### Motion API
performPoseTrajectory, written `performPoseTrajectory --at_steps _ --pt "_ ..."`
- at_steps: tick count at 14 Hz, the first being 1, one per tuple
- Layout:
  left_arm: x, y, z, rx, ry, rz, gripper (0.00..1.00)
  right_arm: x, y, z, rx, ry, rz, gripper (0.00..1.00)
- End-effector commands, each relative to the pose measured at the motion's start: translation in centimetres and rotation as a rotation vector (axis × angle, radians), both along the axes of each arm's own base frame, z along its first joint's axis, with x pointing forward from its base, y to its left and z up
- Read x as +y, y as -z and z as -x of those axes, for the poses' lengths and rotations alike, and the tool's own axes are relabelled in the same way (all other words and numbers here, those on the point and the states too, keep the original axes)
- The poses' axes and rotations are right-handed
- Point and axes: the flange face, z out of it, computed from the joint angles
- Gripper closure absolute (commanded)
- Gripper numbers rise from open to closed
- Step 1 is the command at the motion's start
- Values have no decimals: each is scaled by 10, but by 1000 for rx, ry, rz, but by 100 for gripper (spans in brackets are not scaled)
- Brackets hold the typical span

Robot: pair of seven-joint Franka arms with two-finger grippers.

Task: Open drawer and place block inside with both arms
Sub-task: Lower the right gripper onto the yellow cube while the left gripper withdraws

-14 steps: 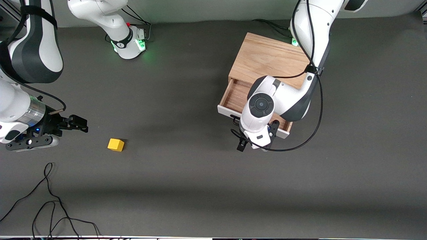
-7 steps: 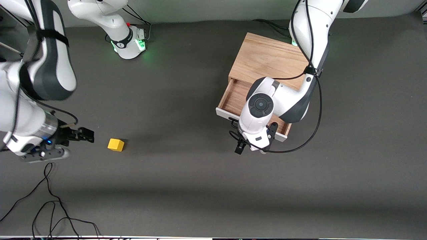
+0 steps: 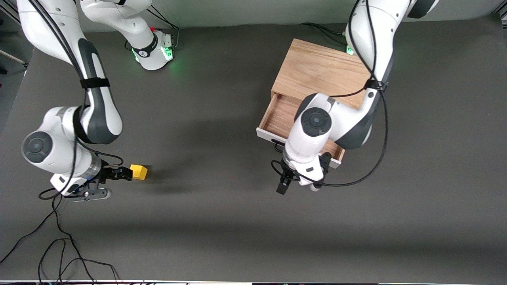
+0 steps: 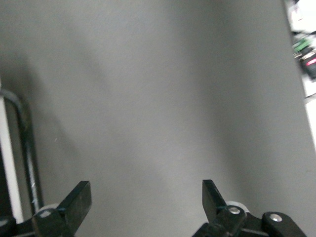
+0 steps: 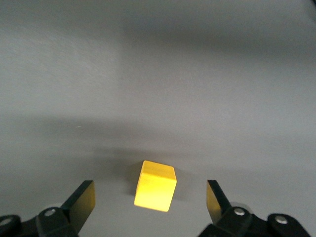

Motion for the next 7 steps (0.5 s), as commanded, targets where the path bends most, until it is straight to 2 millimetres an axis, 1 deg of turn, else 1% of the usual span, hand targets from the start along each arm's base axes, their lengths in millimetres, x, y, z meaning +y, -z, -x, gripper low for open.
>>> performPoseTrajectory --at_steps 1,2,4,6,7 --pt "46 -58 -19 -18 103 -57 0 -2 41 18 -33 19 -2 0" --pt "66 -74 -22 -4 160 -74 0 -4 55 24 -31 24 3 0" --pt "101 -108 -18 26 293 -118 0 -8 75 30 -22 58 -13 0" --pt "138 -136 -10 73 413 -151 0 -9 88 35 -1 88 -65 0" --pt "163 -150 -6 105 467 -158 0 -10 91 36 1 93 -92 0"
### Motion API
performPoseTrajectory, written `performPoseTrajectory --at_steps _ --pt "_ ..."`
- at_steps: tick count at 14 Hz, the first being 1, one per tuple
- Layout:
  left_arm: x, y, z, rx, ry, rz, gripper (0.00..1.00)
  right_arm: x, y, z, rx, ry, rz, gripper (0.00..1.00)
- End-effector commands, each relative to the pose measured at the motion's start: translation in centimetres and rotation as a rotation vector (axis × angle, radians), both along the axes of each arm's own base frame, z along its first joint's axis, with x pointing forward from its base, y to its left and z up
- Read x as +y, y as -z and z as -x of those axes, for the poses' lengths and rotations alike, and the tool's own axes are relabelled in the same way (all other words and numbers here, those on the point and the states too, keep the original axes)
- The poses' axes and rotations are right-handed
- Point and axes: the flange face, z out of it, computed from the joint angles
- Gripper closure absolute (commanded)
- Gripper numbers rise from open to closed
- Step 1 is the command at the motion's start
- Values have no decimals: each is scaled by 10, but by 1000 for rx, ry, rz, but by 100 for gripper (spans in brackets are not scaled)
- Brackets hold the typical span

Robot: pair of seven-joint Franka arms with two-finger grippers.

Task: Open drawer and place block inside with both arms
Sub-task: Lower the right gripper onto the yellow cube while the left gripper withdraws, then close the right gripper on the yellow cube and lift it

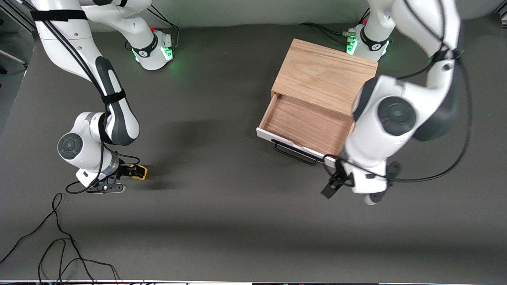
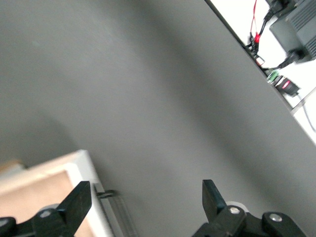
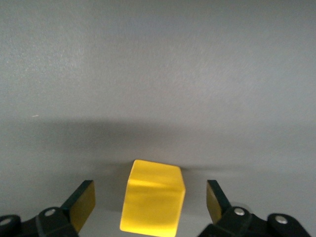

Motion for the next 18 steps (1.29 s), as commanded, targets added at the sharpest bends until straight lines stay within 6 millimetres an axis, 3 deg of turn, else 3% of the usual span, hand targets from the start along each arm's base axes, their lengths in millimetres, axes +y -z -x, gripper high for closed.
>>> performPoseTrajectory --at_steps 1,4,8,9,11,13,15,18 --pt "58 -38 18 76 168 -29 0 -3 13 4 -3 21 -71 0" --pt "132 -70 37 123 349 -37 0 -7 24 7 14 22 -89 2" --pt "202 -86 70 132 502 -33 0 -9 20 8 32 18 -97 45" --pt "217 -87 73 129 535 -32 0 -6 16 7 27 21 -100 52" --pt "223 -91 79 120 574 -36 0 0 -1 1 11 19 -106 56" --pt "229 -86 87 94 594 -51 0 14 -38 -18 33 12 -142 57" --pt "232 -85 100 56 635 -66 0 39 -99 -40 86 28 -168 57" --pt "240 -87 100 45 721 -76 0 130 -200 -52 94 75 -93 57"
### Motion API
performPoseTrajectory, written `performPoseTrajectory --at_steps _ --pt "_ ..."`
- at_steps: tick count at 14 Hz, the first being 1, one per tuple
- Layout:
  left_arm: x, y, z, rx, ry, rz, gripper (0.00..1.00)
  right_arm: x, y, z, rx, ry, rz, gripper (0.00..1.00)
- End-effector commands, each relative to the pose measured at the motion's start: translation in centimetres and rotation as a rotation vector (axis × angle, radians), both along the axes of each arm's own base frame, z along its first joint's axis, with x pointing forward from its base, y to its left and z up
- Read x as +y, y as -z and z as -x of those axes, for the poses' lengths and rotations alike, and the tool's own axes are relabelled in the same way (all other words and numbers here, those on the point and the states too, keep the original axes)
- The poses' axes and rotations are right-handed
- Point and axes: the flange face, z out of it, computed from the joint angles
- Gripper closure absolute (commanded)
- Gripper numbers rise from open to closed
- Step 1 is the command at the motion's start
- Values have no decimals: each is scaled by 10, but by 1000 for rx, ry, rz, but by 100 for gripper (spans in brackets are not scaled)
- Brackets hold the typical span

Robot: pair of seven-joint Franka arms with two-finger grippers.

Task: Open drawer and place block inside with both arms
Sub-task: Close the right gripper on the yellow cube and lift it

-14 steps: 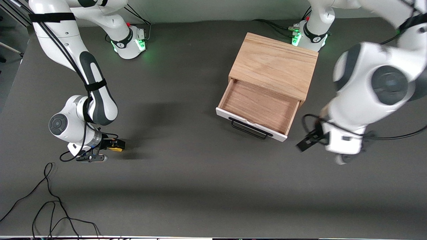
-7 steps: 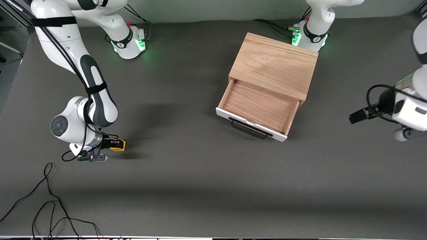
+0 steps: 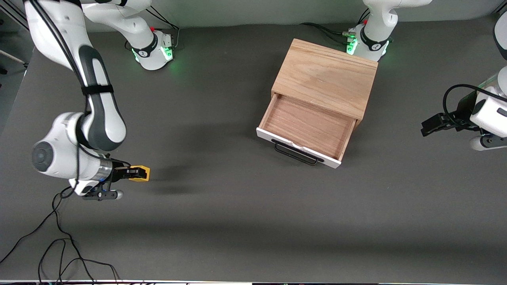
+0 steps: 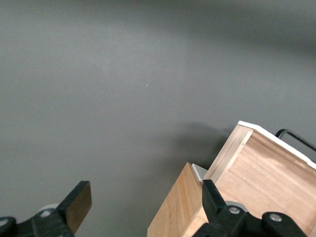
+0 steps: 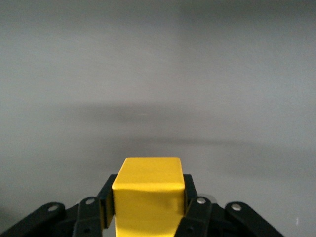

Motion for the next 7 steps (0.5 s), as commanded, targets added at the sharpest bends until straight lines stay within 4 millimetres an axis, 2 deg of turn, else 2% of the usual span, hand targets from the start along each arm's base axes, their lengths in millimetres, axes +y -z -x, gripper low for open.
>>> performPoseTrajectory --at_steps 1,2,4,5,7 --pt "7 -7 11 -33 118 -8 0 90 -84 -1 -14 54 84 57" --pt "7 -8 11 -36 139 -10 0 120 -108 5 -27 63 82 57" --pt "10 -15 13 -47 149 -14 0 184 -135 26 -38 140 66 57" --pt "10 -20 14 -44 148 -15 0 222 -141 41 -42 195 66 57" --pt "10 -17 19 8 147 -11 0 280 -147 62 -55 278 59 57"
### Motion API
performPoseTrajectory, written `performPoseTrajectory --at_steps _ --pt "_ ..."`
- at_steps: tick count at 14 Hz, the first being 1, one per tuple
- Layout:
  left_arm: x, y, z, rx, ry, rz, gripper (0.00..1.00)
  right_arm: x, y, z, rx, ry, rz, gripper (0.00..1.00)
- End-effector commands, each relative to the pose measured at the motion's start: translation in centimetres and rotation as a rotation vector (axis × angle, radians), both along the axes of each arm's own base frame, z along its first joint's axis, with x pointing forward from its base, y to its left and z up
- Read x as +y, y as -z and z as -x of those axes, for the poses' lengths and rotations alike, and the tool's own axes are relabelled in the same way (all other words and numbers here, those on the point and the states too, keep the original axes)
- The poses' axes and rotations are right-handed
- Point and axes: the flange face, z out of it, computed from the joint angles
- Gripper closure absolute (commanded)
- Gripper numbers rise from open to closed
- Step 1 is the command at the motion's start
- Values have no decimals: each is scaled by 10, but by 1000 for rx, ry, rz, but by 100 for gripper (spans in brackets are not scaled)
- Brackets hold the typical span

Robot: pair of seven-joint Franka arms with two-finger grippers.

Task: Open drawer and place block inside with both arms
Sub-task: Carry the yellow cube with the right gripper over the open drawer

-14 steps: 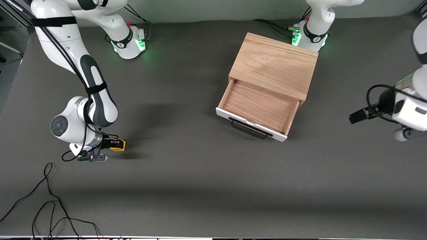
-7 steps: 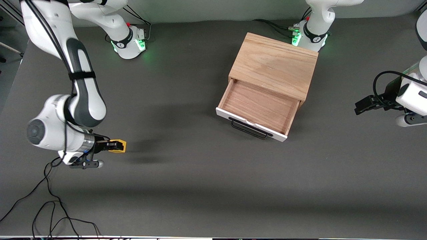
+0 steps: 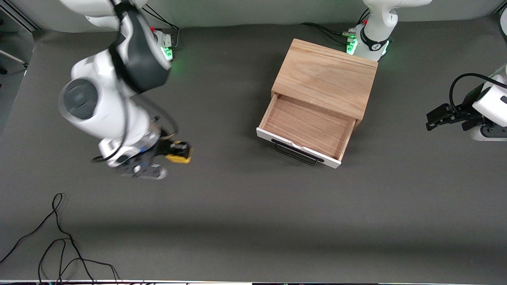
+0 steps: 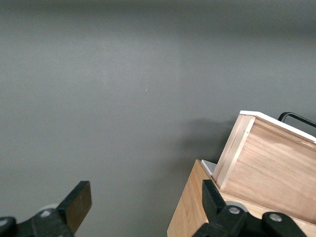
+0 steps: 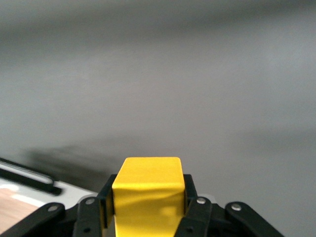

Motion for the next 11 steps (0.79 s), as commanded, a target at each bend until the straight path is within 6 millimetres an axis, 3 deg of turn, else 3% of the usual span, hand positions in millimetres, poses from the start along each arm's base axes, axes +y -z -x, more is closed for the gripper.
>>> performPoseTrajectory --at_steps 1,5,8,11 --pt "6 -8 12 33 19 -8 0 70 4 17 -11 104 19 57" --pt "11 -6 11 31 53 -16 0 186 45 54 -35 226 -108 57" --pt "8 -4 10 33 63 -31 0 242 94 82 -50 232 -132 57" --pt "6 -3 10 34 67 -31 0 282 135 115 -35 224 -118 57"
